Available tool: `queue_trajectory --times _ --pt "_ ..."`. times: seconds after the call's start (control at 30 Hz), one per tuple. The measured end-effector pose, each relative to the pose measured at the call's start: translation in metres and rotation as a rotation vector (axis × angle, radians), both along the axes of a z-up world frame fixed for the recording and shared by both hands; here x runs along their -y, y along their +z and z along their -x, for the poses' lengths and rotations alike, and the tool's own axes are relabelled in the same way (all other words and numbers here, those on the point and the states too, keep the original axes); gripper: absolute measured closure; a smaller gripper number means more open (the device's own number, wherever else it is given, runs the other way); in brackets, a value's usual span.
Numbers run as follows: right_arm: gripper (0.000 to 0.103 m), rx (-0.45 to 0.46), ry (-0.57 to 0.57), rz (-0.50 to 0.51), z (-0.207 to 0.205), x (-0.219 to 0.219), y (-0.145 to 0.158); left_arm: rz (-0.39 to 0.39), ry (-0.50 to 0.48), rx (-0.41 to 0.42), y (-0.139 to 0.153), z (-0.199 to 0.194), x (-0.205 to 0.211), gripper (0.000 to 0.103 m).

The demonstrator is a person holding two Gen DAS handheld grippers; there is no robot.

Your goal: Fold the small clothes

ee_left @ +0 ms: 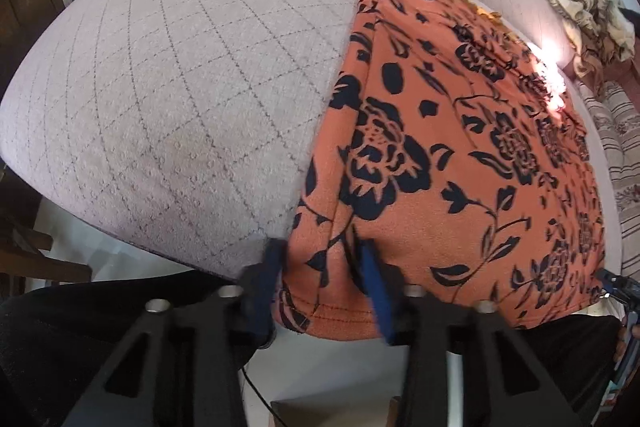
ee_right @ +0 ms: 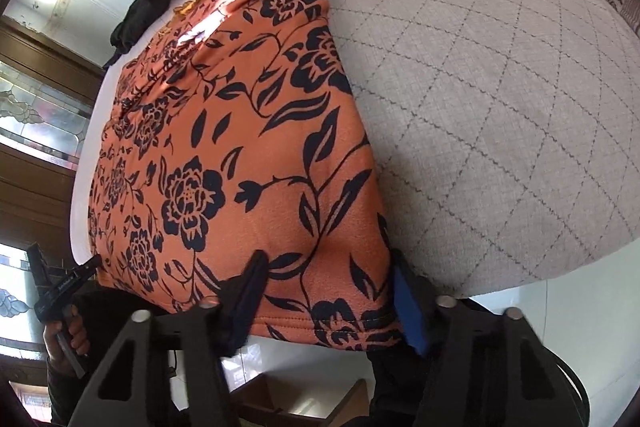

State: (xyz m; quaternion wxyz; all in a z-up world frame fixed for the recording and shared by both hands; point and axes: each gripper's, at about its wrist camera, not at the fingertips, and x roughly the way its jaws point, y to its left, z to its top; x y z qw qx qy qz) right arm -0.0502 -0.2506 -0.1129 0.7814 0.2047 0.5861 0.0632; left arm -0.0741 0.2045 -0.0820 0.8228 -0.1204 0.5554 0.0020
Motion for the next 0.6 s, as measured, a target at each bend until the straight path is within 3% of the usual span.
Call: queue_trajectory --times 0.03,0.1,0.2,0.27,0.33,0.4,0.43,0.47,0.5,0.6 --pt "0.063 -0.006 0.0 0.01 -0.001 0.0 0.0 0.019 -0.012 0.006 0.002 0.001 0.001 0.096" --pt "0.074 -0.011 -0.007 0.0 0.001 0.004 0.001 -0.002 -0.02 0.012 0.005 0.002 0.004 0.096" --pt "0.074 -0.022 -0.049 -0.017 0.006 0.015 0.0 -0.01 -0.019 0.001 0.004 0.001 0.005 0.095" --pt "0.073 -0.029 -0.045 -0.042 0.007 0.017 -0.001 -0.002 -0.009 -0.01 0.002 -0.001 0.004 0.087" --pt "0.068 -0.037 -0.032 -0.049 0.006 0.016 -0.003 0.022 -0.013 -0.015 -0.001 -0.005 0.006 0.063" --pt "0.066 -0.04 -0.021 -0.047 0.006 0.015 -0.002 0.002 -0.034 -0.018 -0.002 -0.008 0.016 0.058" --pt "0.066 -0.037 -0.009 -0.053 0.006 0.013 -0.001 -0.03 -0.051 -0.011 -0.001 -0.008 0.021 0.069" --pt "0.069 -0.037 0.005 -0.059 0.005 0.011 -0.002 -0.046 -0.072 -0.004 0.0 -0.007 0.024 0.087" --pt "0.091 -0.035 0.017 -0.069 0.005 0.009 -0.001 -0.034 -0.089 -0.001 0.001 -0.007 0.027 0.098" --pt "0.095 -0.01 0.007 -0.131 0.007 0.01 0.005 0.043 -0.08 0.046 0.016 -0.007 0.021 0.098"
